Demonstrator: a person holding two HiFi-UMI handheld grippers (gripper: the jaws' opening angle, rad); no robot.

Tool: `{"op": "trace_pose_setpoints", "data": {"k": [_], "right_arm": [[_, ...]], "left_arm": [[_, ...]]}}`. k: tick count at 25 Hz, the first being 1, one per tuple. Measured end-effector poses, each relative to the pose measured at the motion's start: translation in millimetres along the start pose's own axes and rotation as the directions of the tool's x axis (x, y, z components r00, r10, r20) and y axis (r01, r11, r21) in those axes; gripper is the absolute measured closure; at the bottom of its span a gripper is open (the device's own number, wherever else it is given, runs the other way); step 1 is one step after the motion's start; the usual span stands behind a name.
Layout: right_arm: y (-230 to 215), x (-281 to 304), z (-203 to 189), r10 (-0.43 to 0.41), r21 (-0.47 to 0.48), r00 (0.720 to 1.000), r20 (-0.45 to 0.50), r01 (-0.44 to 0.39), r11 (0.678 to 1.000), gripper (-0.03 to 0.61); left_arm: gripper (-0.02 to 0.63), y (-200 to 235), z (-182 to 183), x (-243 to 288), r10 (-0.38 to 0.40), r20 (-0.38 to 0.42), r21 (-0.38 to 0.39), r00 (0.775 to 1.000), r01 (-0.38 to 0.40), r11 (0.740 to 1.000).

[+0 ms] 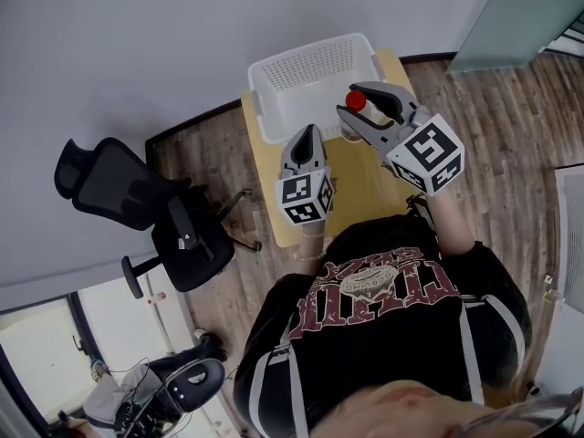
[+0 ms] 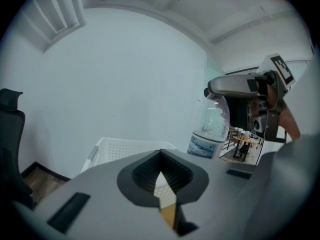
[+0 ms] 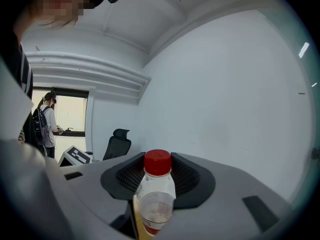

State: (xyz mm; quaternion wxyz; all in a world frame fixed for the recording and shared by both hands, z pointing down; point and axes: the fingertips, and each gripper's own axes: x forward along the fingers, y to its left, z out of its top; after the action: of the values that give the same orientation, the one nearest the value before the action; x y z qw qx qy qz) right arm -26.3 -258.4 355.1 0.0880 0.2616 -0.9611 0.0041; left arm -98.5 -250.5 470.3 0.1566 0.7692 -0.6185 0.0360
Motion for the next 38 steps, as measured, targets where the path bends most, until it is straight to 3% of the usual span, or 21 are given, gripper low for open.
{"op": "trace_pose_setpoints", "data": {"k": [14, 38], "right_arm": [[-0.6, 3.4, -22.9, 0.023, 0.031, 0.999, -0.025, -0.022, 0.999, 0.411], [-7.6, 22.8, -105.2, 0.021, 0.070, 0.988, -0.153, -0.011, 0.998, 0.411]], "left_arm": [[0.566, -0.1, -2.5, 7.1, 0.008, -0.014, -0.001, 1.000, -0.008, 1.000], [0.566, 4.6, -15.2, 9.7, 0.012, -0.043, -0.004, 0.999, -0.012, 1.000]]}}
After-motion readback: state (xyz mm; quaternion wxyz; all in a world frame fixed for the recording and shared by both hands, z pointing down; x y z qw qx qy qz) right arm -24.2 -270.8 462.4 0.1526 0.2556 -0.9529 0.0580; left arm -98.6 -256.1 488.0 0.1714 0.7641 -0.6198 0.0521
